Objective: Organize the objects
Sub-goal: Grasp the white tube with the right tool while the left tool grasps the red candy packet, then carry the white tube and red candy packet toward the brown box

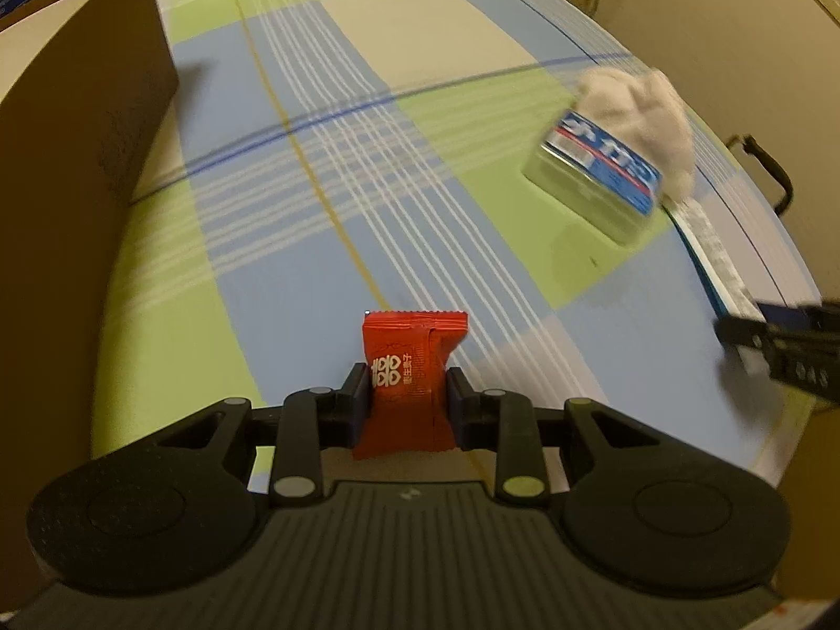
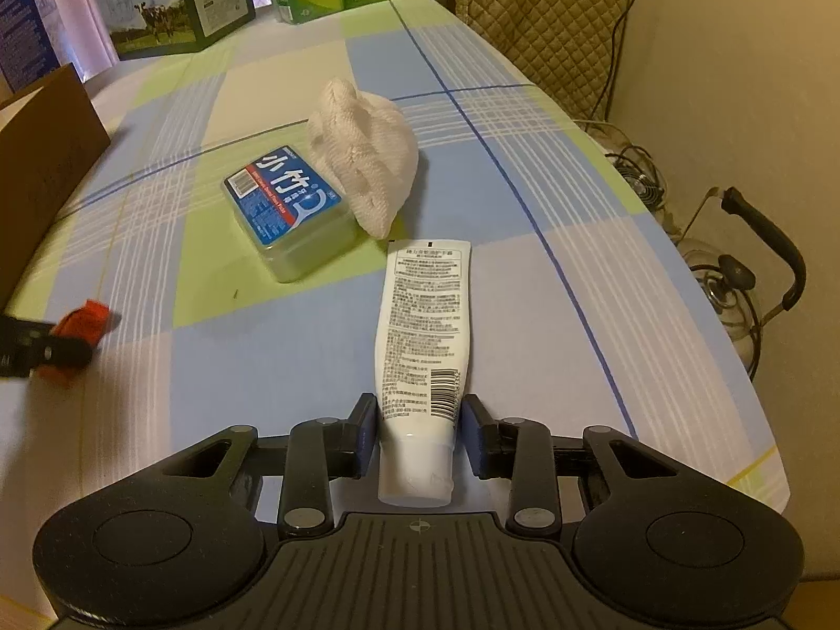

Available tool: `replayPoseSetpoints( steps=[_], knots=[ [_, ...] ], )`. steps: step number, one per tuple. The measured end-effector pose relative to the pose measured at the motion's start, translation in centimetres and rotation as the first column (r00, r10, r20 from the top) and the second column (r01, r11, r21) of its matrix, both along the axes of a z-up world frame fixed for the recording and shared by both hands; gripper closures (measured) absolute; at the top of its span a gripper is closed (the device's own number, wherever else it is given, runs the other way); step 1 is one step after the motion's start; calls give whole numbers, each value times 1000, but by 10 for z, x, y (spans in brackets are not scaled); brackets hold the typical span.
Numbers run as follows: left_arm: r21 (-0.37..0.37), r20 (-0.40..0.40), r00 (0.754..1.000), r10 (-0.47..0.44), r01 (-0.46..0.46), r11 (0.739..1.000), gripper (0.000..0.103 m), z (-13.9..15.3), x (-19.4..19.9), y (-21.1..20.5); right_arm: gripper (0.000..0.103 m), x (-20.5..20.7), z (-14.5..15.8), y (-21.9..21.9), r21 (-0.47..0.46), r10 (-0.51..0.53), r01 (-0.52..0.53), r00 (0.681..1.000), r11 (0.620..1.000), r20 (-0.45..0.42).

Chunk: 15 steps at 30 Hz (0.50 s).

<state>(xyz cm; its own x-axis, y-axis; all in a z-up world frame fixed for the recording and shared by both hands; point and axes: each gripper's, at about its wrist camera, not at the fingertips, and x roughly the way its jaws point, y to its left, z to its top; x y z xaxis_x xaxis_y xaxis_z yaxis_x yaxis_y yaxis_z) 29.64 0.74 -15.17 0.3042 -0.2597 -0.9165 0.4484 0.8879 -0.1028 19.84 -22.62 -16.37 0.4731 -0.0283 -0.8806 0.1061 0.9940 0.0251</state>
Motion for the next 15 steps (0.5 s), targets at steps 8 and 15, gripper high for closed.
replayPoseSetpoints(
  steps=[8,15],
  knots=[
    [-17,-15,1000,0,0,1000,77,2,-14,1,73,-5,1,6,4,9,-8,1000,1000,-19],
    [-21,-19,1000,0,0,1000,78,2,-18,7,73,-10,1,11,10,15,-14,999,1000,-34]
  ],
)
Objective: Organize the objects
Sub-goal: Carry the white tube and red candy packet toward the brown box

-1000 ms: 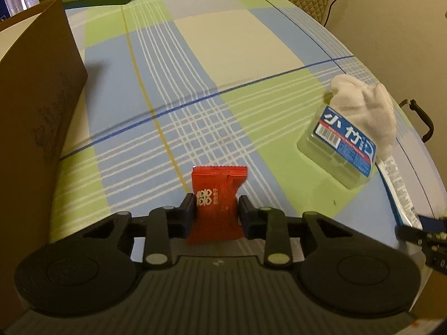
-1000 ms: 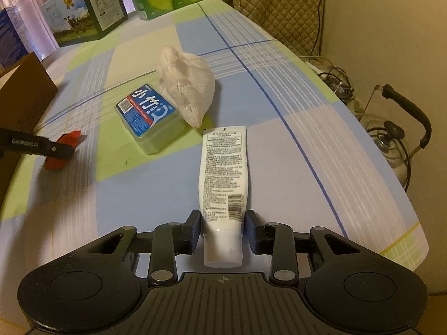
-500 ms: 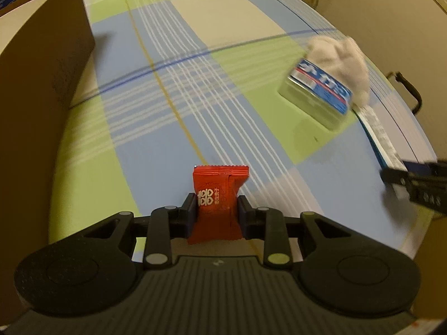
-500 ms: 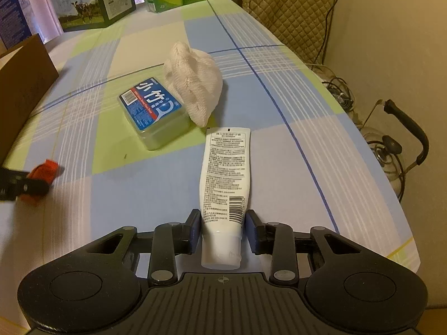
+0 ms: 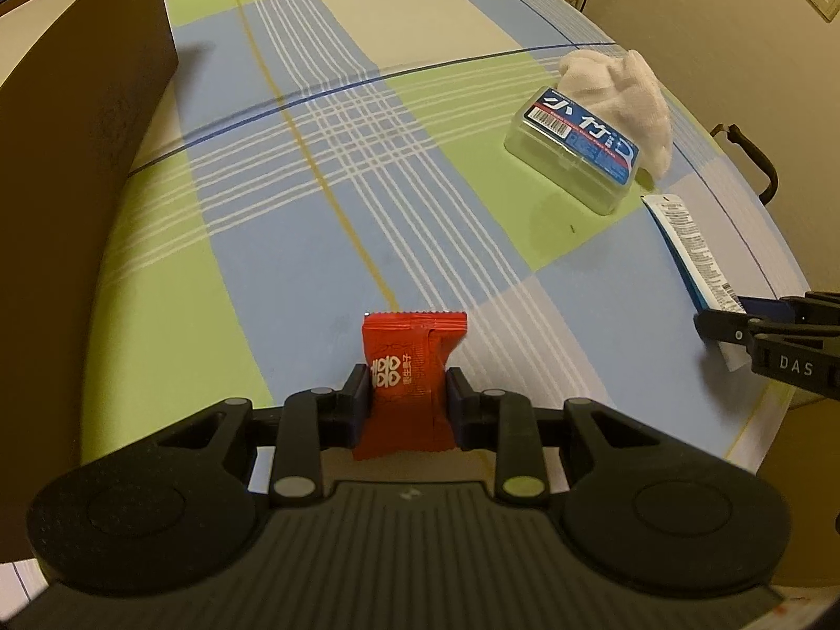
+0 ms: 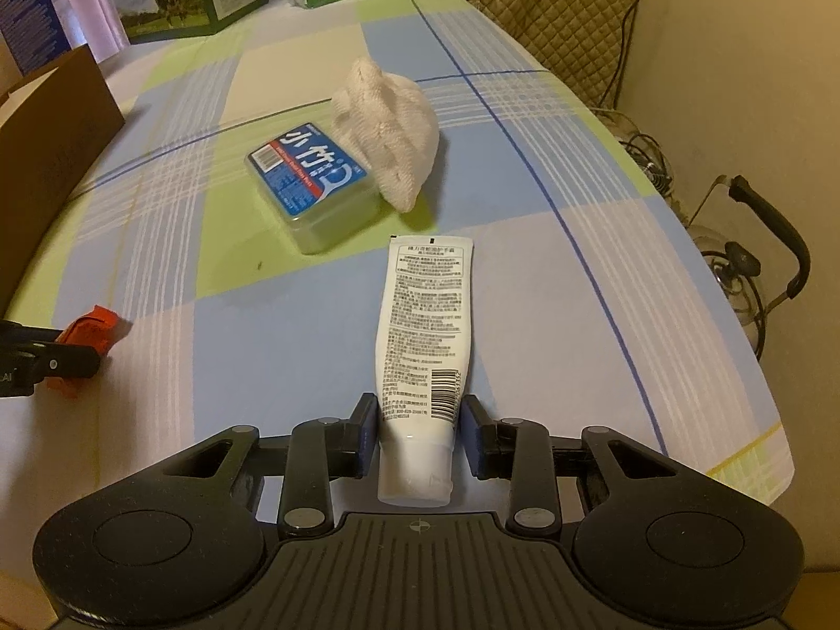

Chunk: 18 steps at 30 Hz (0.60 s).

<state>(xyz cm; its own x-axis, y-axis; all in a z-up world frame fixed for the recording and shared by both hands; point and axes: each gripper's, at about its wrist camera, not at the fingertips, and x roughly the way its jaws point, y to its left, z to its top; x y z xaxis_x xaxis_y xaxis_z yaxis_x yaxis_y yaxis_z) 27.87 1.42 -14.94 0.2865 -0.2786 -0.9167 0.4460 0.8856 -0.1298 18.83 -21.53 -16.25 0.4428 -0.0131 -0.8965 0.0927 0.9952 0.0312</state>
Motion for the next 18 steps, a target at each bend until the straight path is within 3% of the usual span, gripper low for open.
replayPoseSetpoints(
  steps=[10,18],
  knots=[
    [-20,4,1000,-10,11,1000,78,7,-7,7,74,-7,2,9,25,24,-23,999,999,-39],
    [-71,47,999,0,4,997,78,31,-10,18,74,-11,23,29,160,69,-63,997,985,-35]
  ],
)
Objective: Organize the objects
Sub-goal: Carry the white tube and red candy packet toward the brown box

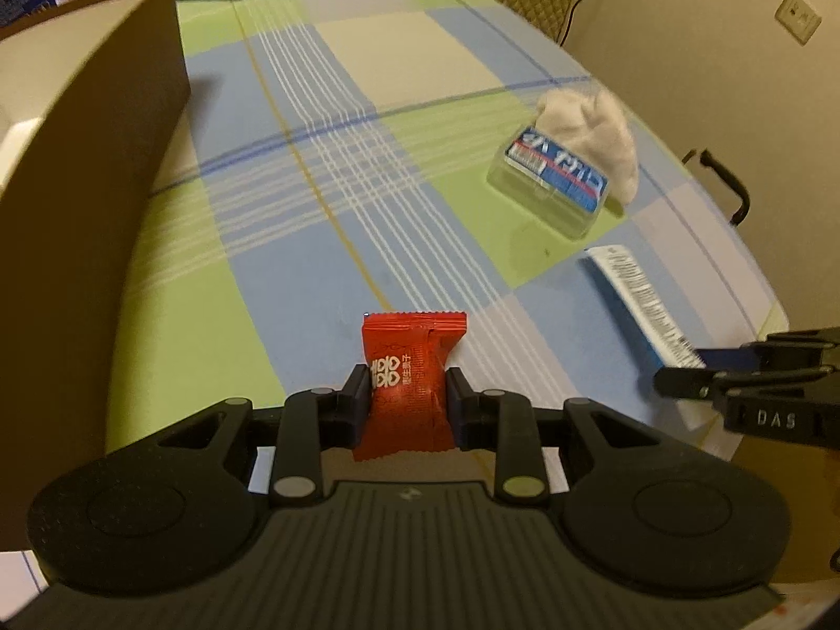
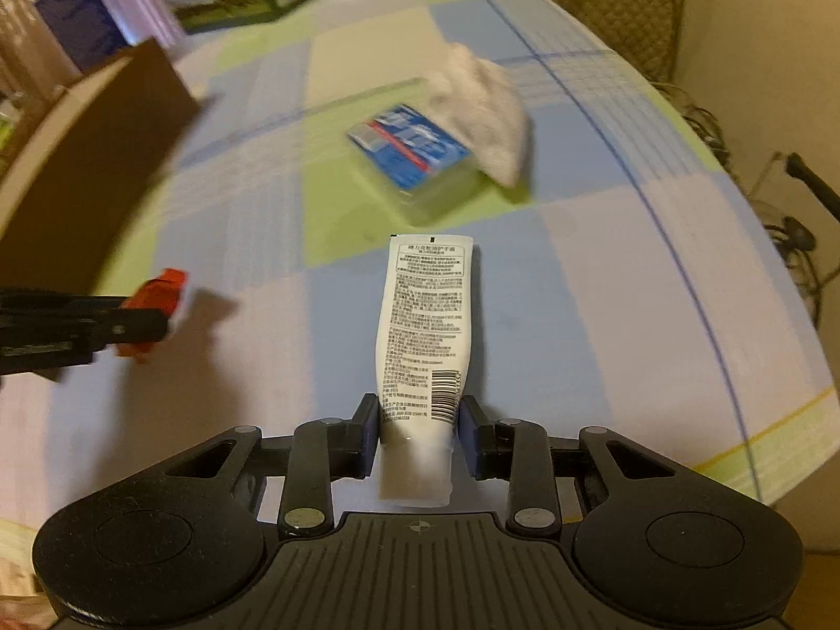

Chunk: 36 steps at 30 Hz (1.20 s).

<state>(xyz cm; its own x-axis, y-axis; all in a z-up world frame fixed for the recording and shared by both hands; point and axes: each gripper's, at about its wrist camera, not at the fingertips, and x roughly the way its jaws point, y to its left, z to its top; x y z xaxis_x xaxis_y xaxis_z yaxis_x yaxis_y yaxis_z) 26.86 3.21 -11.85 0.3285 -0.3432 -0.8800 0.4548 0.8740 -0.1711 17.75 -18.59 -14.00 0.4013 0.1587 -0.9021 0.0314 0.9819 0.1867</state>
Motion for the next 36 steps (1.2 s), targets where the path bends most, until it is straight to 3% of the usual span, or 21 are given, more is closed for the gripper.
replayPoseSetpoints(
  steps=[14,25,36],
  knots=[
    [-129,157,978,134,-115,985,78,75,-4,62,74,30,73,77,119,169,-194,968,974,187],
    [-149,220,921,320,-292,945,78,106,-5,146,74,61,92,163,226,341,-398,905,889,253],
    [-112,262,860,438,-424,899,78,112,13,219,74,101,91,239,254,418,-486,865,837,277]
  ],
)
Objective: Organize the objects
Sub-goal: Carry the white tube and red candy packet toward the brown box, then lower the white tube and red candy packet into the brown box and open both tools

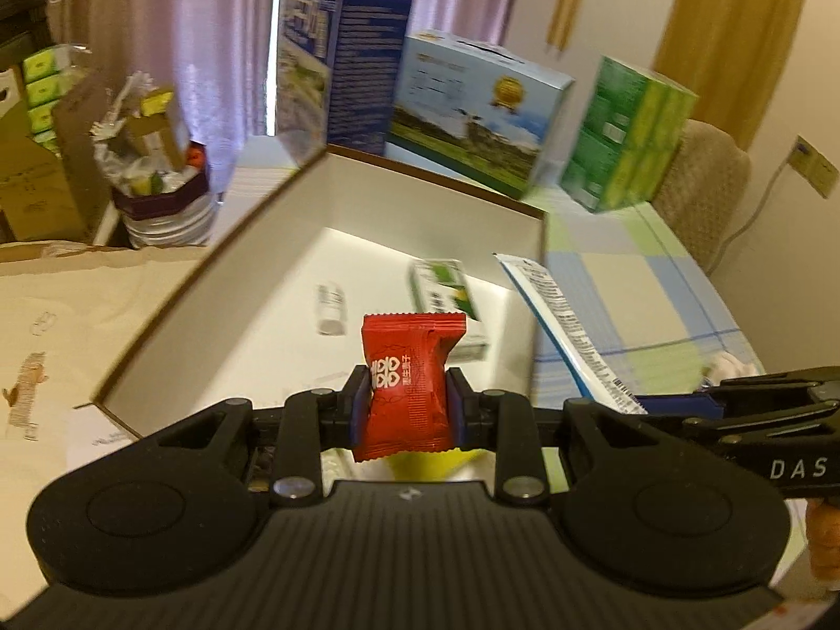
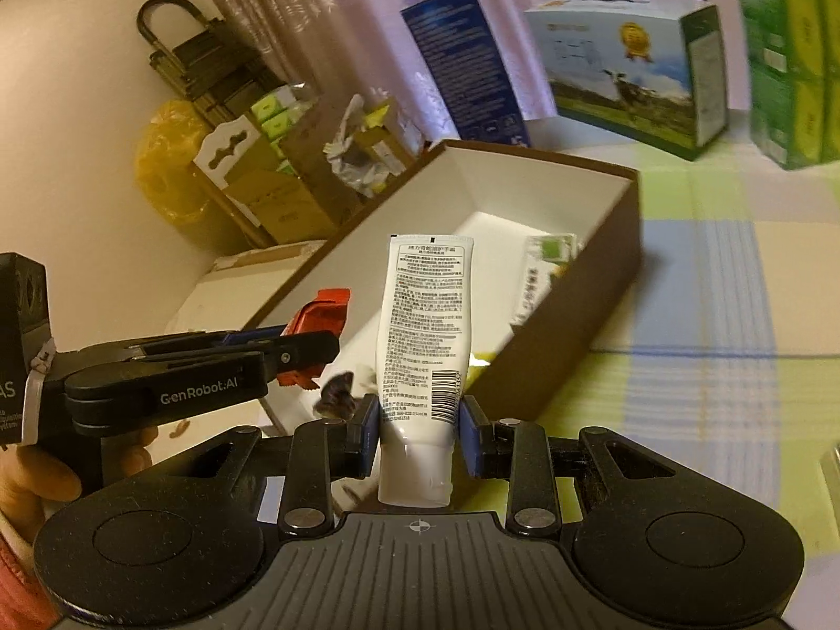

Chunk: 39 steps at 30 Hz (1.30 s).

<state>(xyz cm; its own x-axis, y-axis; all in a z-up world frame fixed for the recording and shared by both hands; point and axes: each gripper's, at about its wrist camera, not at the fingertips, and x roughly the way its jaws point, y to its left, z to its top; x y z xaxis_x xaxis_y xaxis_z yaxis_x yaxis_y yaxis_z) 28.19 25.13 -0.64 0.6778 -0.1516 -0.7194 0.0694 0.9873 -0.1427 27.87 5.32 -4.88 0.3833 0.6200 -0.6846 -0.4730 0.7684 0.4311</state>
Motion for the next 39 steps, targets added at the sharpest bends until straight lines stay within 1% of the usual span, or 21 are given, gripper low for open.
replayPoseSetpoints(
  steps=[5,12,22,31,39],
  knots=[
    [31,-13,1000,26,-26,999,78,-6,23,16,74,21,-4,26,-16,9,-8,1000,1000,12],
    [82,-57,997,51,-46,996,78,-26,67,30,75,53,-19,52,-69,-1,2,1000,998,15],
    [108,-110,993,45,-33,994,78,-49,117,40,74,98,-44,76,-136,-22,19,1000,990,-19],
    [114,-161,986,46,-28,993,78,-68,142,44,75,125,-62,91,-170,-35,28,999,985,-41],
    [122,-187,981,48,-25,992,77,-79,156,44,75,138,-69,93,-185,-49,38,997,982,-57]
  ],
)
